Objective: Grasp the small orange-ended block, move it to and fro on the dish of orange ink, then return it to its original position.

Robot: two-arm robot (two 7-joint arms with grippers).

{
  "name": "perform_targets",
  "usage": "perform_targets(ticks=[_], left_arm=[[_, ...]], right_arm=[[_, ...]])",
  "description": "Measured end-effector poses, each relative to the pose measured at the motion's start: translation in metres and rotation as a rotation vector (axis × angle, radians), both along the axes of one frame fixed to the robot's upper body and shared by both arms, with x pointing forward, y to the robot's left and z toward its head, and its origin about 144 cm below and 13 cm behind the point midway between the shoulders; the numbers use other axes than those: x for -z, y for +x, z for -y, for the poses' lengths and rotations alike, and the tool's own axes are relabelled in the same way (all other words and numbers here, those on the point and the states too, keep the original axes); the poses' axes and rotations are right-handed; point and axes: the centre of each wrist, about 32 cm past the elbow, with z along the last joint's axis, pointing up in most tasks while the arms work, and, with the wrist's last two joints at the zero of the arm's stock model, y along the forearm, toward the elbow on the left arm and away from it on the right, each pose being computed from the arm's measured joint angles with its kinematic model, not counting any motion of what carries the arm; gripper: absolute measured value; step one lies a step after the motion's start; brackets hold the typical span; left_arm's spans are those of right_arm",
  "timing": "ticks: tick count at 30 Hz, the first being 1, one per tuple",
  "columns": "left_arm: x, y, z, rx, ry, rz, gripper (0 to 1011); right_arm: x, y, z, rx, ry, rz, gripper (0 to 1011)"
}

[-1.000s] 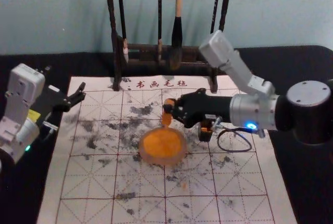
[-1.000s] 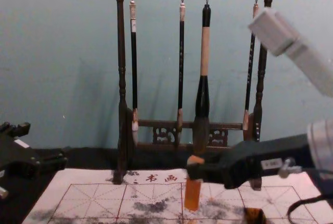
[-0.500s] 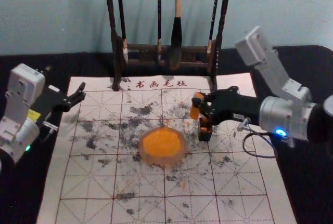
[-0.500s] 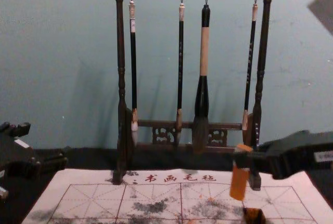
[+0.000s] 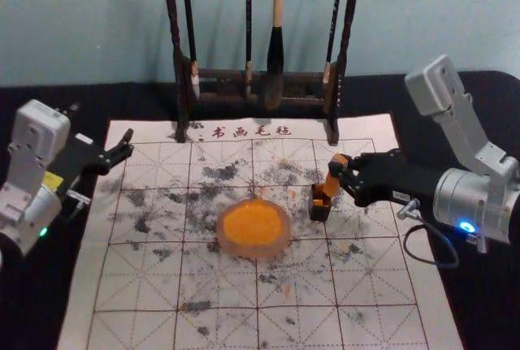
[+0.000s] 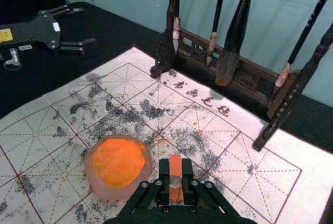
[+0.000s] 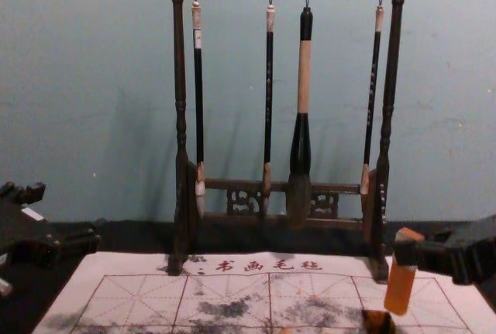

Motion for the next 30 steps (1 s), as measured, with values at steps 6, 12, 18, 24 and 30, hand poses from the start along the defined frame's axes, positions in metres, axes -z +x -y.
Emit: perform_targets(ticks=[6, 12, 18, 24, 30], left_arm=[[0.000, 0.000, 0.000, 0.000, 0.000, 0.000, 1001], [0.000, 0.000, 0.000, 0.000, 0.000, 0.000, 1001], [0.000, 0.000, 0.000, 0.000, 0.000, 0.000, 1001], [0.000, 0.000, 0.000, 0.000, 0.000, 0.000, 1001], [0.000, 0.000, 0.000, 0.000, 0.000, 0.000, 1001]], right_arm=[[0.005, 0.001, 0.001, 0.024, 0.002, -0.020, 108], [0.010, 0.007, -0.002, 0.040, -0.001, -0.039, 108], [0.014, 0.013, -0.005, 0.047, -0.001, -0.053, 108], [0.017, 0.019, -0.007, 0.049, -0.002, -0.061, 108], [0.018, 0.025, -0.009, 0.047, 0.000, -0.068, 108]])
